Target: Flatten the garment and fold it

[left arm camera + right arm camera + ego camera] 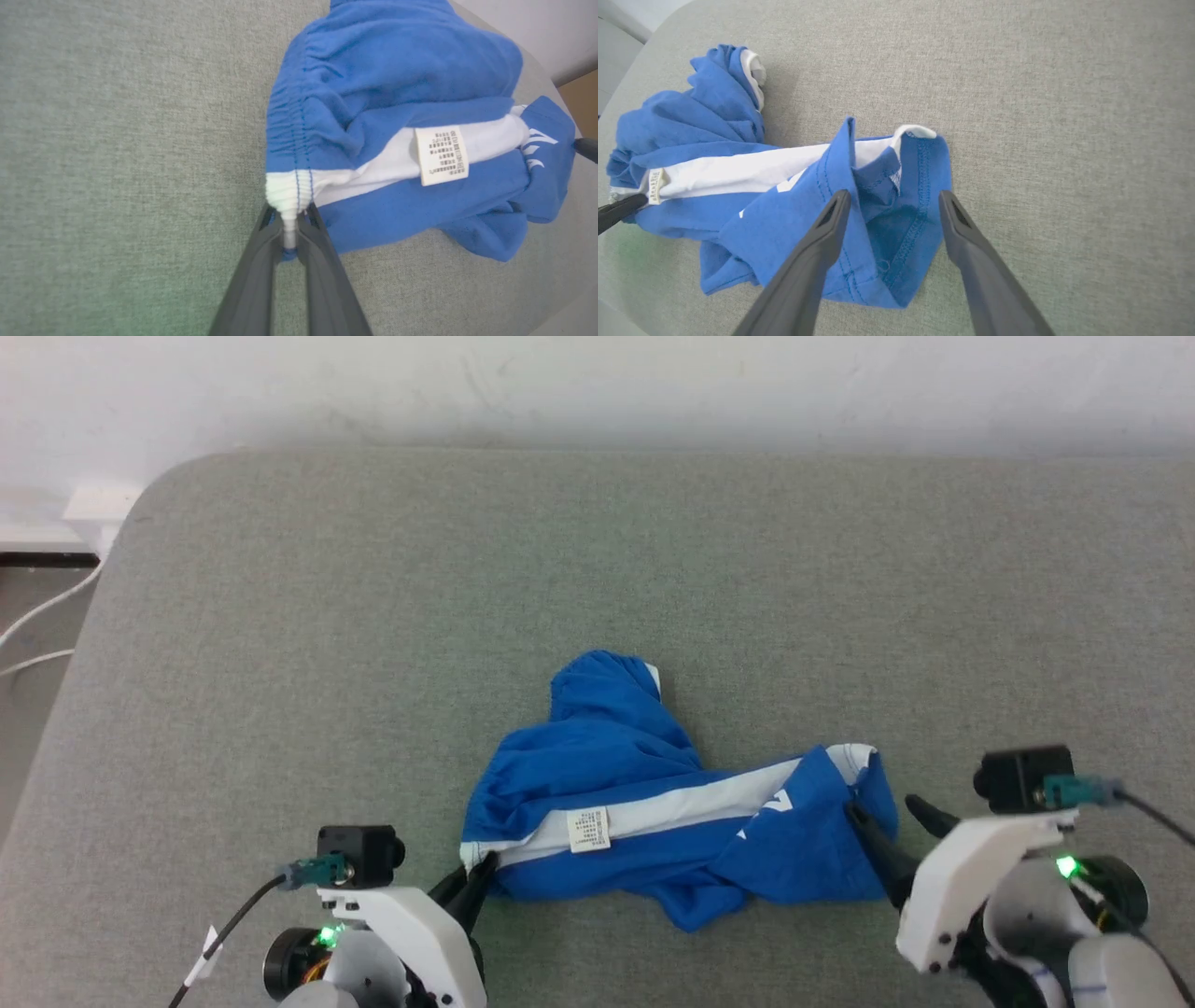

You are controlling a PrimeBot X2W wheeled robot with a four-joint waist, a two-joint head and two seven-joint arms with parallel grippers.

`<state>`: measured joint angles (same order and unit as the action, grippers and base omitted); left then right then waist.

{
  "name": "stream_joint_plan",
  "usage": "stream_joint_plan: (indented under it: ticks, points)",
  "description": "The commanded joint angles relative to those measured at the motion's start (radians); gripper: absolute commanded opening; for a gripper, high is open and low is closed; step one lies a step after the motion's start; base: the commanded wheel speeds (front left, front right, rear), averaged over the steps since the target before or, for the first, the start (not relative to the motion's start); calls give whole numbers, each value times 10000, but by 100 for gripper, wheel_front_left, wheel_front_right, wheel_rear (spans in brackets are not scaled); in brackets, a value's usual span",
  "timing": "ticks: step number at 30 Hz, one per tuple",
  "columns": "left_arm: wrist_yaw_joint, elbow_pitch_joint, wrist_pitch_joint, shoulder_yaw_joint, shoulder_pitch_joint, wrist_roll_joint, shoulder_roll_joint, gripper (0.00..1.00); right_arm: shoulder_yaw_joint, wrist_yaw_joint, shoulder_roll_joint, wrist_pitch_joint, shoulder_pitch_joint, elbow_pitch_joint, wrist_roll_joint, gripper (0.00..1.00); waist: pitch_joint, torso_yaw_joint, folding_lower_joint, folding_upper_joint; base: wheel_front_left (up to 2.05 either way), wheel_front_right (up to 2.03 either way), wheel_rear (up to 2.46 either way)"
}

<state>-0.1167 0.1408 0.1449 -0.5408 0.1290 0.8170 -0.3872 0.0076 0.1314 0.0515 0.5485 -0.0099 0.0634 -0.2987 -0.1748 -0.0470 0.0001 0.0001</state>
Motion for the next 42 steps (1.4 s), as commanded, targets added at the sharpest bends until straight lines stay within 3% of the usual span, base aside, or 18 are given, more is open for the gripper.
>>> stream_joint_plan:
  ticks: [1,7,14,15,17,22,27,35,42]
  points:
    - [-63,-37,-44,27,8,-65,-27,0,-22,-7,-13,226,-450,-151,-133,100,-80,-27,-1,-1,0,0,0]
    - [16,15,-3,-104,257,-118,74,0,-161,-7,-13,913,-1810,-1427,-889,100,-270,-154,-1,-1,0,0,0]
    - [104,128,-4,-206,476,-150,159,0,59,-7,-13,748,-3093,-3349,-1930,100,-427,-265,-1,-1,0,0,0]
    - [111,141,-4,-215,495,-149,166,0,116,-7,-13,675,-3220,-3558,-1995,96,-439,-275,-1,-1,0,0,0]
    - [120,171,-11,-230,519,-150,175,0,259,-7,-13,519,-3431,-3873,-2077,1,-444,-290,-1,-1,0,0,0]
    - [117,217,-155,-216,514,-166,187,0,456,-7,-13,-271,-3677,-4066,-2264,0,-358,-272,-1,-1,0,0,0]
    - [102,42,-936,57,603,-366,160,0,588,-7,-13,-1228,-3659,-3502,-2518,0,-114,-223,-1,-1,0,0,0]
    - [66,-940,-2411,939,950,-501,0,0,353,-7,-13,-1866,-3143,-965,-2208,0,551,-22,-1,-1,0,0,0]
    - [188,-1930,-2225,1763,1447,273,-279,0,-269,-7,-13,-1283,-2775,1002,-1706,0,772,143,-1,-1,0,0,0]
